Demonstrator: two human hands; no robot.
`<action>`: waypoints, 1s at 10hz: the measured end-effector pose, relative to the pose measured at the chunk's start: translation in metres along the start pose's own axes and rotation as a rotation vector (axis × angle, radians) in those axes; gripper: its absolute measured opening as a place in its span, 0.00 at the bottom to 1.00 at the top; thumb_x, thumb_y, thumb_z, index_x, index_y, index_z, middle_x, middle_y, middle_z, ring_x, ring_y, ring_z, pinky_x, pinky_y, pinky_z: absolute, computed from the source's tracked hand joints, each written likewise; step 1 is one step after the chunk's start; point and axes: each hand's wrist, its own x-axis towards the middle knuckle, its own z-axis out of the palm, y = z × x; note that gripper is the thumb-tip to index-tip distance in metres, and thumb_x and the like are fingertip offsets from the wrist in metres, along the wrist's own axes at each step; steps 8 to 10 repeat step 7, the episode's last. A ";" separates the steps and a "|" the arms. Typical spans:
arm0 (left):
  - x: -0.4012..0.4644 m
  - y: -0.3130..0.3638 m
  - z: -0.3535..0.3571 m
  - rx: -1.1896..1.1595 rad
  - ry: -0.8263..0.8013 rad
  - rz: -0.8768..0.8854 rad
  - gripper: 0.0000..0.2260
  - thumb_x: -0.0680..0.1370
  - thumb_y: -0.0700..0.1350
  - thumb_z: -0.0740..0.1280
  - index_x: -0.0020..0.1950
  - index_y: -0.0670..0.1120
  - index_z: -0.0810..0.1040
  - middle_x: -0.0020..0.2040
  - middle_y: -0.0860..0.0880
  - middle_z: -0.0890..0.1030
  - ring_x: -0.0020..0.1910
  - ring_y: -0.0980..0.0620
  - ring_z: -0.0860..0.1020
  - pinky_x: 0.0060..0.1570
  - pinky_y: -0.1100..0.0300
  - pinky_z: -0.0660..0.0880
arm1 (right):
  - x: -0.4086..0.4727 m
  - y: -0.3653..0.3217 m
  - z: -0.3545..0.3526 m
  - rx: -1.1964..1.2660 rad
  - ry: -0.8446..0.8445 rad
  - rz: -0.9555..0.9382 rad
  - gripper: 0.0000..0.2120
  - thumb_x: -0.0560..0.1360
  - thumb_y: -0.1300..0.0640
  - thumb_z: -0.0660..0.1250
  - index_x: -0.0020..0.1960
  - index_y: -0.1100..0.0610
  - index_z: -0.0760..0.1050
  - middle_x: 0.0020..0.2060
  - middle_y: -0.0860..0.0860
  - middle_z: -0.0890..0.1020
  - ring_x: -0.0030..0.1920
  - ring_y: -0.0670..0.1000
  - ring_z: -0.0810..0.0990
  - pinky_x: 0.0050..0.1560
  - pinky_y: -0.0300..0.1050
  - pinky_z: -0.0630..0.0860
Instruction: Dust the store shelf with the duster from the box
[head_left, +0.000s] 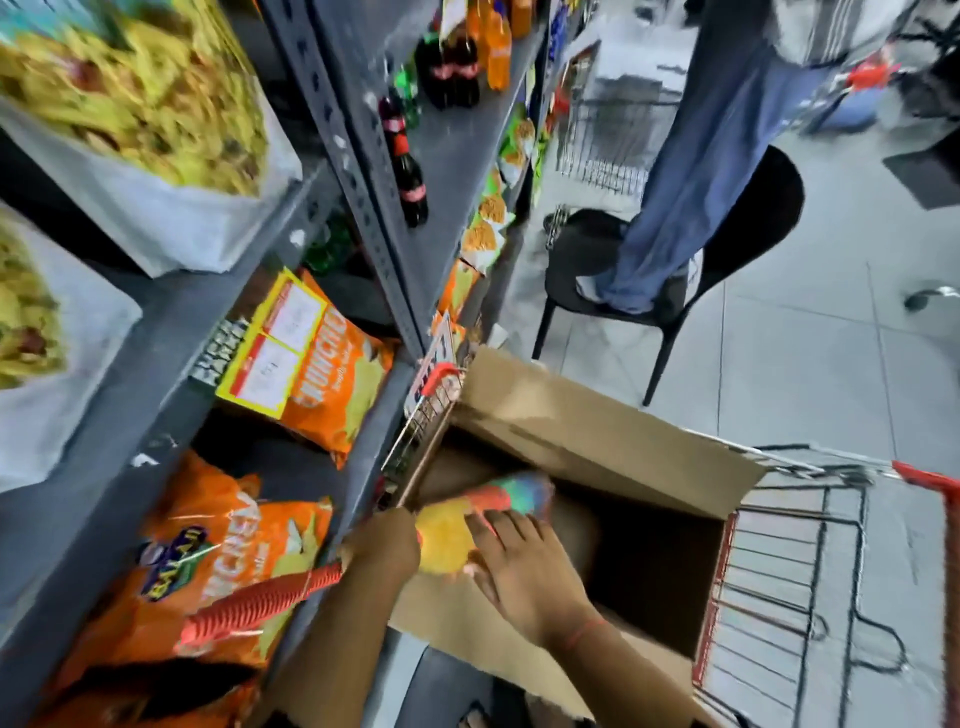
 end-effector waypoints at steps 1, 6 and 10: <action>0.017 0.002 0.013 0.094 -0.007 0.060 0.15 0.79 0.38 0.56 0.64 0.41 0.74 0.64 0.40 0.76 0.64 0.41 0.74 0.61 0.48 0.72 | -0.002 0.002 0.021 -0.024 -0.018 0.002 0.24 0.69 0.41 0.66 0.59 0.54 0.77 0.48 0.50 0.83 0.46 0.51 0.81 0.45 0.41 0.77; 0.017 -0.014 0.020 0.417 0.267 0.180 0.22 0.77 0.40 0.56 0.72 0.44 0.63 0.72 0.43 0.65 0.72 0.42 0.61 0.71 0.41 0.52 | -0.003 0.002 0.019 -0.013 0.028 0.058 0.29 0.64 0.38 0.72 0.58 0.54 0.78 0.47 0.51 0.84 0.46 0.51 0.83 0.43 0.41 0.79; -0.012 -0.009 0.007 0.374 0.295 0.223 0.24 0.77 0.40 0.55 0.73 0.43 0.59 0.75 0.41 0.59 0.74 0.42 0.56 0.72 0.42 0.48 | -0.005 0.001 -0.011 0.067 0.041 0.099 0.30 0.64 0.40 0.73 0.60 0.55 0.77 0.47 0.51 0.84 0.45 0.51 0.82 0.40 0.41 0.79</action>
